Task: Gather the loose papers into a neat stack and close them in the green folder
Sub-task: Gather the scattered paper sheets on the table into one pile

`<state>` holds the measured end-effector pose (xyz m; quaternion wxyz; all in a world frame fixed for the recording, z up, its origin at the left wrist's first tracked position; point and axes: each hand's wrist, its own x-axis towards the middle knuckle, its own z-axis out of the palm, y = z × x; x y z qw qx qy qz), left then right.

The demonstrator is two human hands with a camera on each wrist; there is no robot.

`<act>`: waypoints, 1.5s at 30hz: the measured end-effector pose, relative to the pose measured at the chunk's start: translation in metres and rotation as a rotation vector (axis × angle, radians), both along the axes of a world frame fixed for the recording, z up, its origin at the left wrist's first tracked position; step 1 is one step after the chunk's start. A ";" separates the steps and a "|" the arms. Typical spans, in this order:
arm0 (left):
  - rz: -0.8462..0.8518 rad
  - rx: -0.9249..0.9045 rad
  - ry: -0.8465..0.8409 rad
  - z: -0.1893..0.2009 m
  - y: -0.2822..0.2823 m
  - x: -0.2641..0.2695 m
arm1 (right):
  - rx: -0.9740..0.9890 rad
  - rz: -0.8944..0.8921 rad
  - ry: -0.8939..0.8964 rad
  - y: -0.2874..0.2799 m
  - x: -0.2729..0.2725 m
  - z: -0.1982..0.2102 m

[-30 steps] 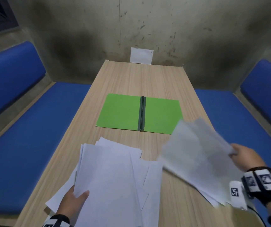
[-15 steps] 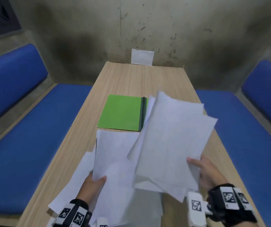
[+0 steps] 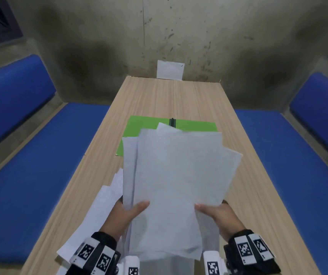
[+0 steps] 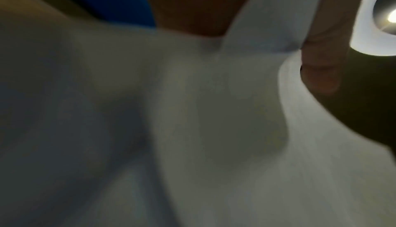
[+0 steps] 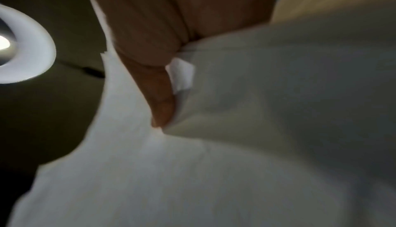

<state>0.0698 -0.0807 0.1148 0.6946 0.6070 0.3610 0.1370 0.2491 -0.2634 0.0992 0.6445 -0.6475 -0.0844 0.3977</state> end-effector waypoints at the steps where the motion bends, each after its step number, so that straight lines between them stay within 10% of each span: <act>1: -0.006 0.030 0.012 0.003 0.002 0.000 | 0.020 -0.029 -0.048 0.000 0.002 0.005; 9: -0.098 0.156 -0.208 0.025 0.005 0.006 | 0.155 0.094 -0.233 -0.004 0.002 0.033; 24: 0.331 0.200 -0.389 0.040 -0.006 0.031 | 0.283 -0.126 -0.345 0.008 -0.005 0.053; 35: 0.050 0.129 -0.059 -0.023 -0.006 0.013 | -0.069 0.122 -0.312 -0.008 -0.012 -0.017; 45: -0.221 0.204 0.030 -0.024 0.016 0.025 | -0.067 -0.187 -0.315 -0.023 0.000 -0.006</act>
